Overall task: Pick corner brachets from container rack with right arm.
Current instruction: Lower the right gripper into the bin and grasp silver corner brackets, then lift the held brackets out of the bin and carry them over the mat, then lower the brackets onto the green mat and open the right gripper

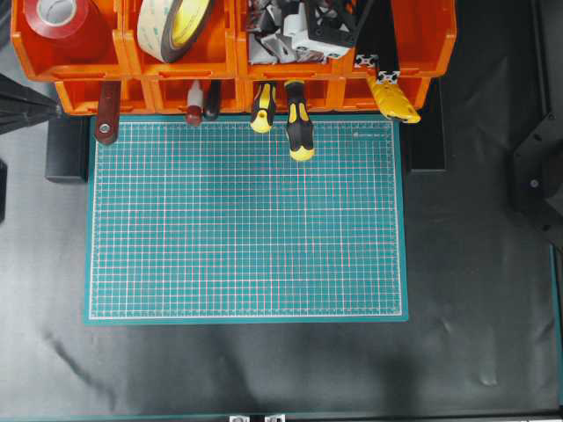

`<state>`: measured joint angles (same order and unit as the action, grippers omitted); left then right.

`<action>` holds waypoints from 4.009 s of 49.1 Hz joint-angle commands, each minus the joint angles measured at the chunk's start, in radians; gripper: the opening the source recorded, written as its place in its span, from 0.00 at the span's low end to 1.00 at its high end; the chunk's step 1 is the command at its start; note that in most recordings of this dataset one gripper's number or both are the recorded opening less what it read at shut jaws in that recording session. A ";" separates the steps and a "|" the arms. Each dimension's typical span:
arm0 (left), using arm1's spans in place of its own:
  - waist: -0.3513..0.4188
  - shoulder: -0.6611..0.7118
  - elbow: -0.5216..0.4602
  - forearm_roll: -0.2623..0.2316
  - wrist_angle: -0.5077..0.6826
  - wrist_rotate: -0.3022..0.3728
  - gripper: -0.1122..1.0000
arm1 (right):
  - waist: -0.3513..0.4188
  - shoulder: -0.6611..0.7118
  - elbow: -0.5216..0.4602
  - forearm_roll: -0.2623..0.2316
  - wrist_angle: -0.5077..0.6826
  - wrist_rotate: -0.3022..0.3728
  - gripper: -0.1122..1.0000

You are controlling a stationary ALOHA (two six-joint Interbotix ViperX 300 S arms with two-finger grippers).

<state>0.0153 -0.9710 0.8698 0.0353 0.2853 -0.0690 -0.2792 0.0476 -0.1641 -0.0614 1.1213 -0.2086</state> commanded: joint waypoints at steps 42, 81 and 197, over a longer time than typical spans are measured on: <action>0.003 0.002 -0.023 0.003 0.005 -0.002 0.10 | 0.020 -0.103 -0.046 -0.006 -0.067 0.031 0.58; 0.005 -0.017 -0.025 0.003 0.035 0.005 0.10 | 0.324 -0.293 0.041 -0.046 -0.064 0.063 0.58; -0.021 -0.046 -0.032 0.003 0.089 0.005 0.10 | 0.584 0.218 0.413 -0.333 -0.681 0.278 0.58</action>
<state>-0.0077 -1.0262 0.8621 0.0353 0.3850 -0.0675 0.3053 0.2838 0.2730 -0.3958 0.4541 0.0660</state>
